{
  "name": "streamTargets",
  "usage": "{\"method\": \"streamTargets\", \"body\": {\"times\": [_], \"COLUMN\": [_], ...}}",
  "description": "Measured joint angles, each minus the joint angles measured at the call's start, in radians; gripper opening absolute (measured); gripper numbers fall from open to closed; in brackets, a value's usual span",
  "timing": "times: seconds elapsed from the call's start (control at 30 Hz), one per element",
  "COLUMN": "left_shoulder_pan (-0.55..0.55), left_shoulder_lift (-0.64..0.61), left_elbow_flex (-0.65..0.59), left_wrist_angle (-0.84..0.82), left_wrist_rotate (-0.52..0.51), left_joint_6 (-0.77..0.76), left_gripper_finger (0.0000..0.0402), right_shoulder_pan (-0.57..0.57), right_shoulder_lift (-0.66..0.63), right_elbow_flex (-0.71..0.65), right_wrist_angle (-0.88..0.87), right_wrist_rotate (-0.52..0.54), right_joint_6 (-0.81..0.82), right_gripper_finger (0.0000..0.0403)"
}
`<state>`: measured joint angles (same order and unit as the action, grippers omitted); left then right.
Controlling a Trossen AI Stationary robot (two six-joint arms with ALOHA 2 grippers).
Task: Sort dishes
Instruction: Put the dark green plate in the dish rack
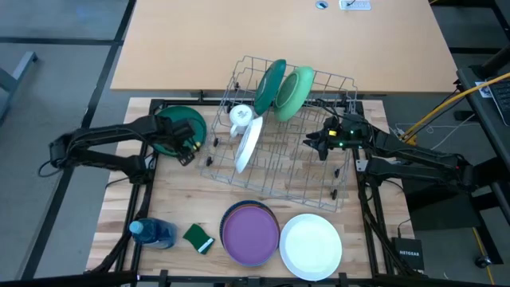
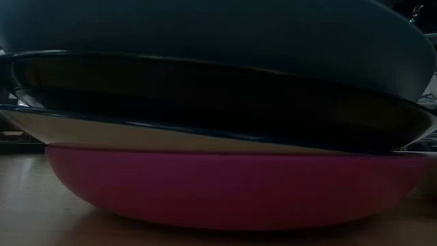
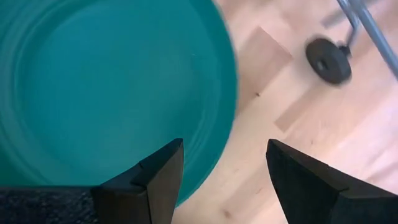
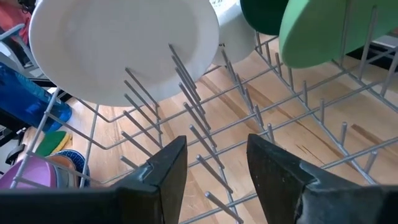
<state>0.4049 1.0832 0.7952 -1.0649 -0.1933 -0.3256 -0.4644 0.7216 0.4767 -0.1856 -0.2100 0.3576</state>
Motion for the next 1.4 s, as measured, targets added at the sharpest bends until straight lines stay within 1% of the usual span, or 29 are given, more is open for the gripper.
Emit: {"method": "streamTargets", "body": {"times": [0.1,0.33,0.5,0.67,1.13,1.2,1.3,1.4], "left_shoulder_pan": [0.039,0.1,0.105,0.105,0.105,0.105,0.105,0.105], "left_shoulder_lift": [-0.02,-0.01,-0.01,-0.009,-0.007,-0.007,-0.007,-0.001], "left_elbow_flex": [0.0,-0.04,-0.097,-0.157,-0.167,-0.167,-0.167,-0.166], "left_wrist_angle": [-0.013,-0.023,-0.017,0.0,0.011,0.038,0.127,0.183], "left_wrist_rotate": [-0.001,0.004,0.056,0.061,0.063,0.062,0.06,0.06], "left_joint_6": [-0.057,-0.033,0.011,0.022,0.009,-0.002,-0.005,0.017], "left_gripper_finger": [0.0219,0.0219,0.0219,0.0219,0.0219,0.0219,0.0219,0.0219], "right_shoulder_pan": [0.0,0.0,0.0,0.0,0.0,0.0,0.0,0.0], "right_shoulder_lift": [0.0,0.0,0.0,0.001,0.001,0.001,0.001,0.001], "right_elbow_flex": [0.0,0.0,0.0,0.0,0.0,0.0,0.0,0.0], "right_wrist_angle": [0.0,-0.001,-0.003,-0.004,-0.004,-0.004,-0.004,-0.004], "right_wrist_rotate": [0.007,0.018,0.018,0.018,0.019,0.019,0.019,0.019], "right_joint_6": [0.0,0.0,0.0,0.0,-0.018,-0.023,-0.024,-0.024], "right_gripper_finger": [0.017,0.017,0.017,0.017,0.017,0.017,0.017,0.017]}}
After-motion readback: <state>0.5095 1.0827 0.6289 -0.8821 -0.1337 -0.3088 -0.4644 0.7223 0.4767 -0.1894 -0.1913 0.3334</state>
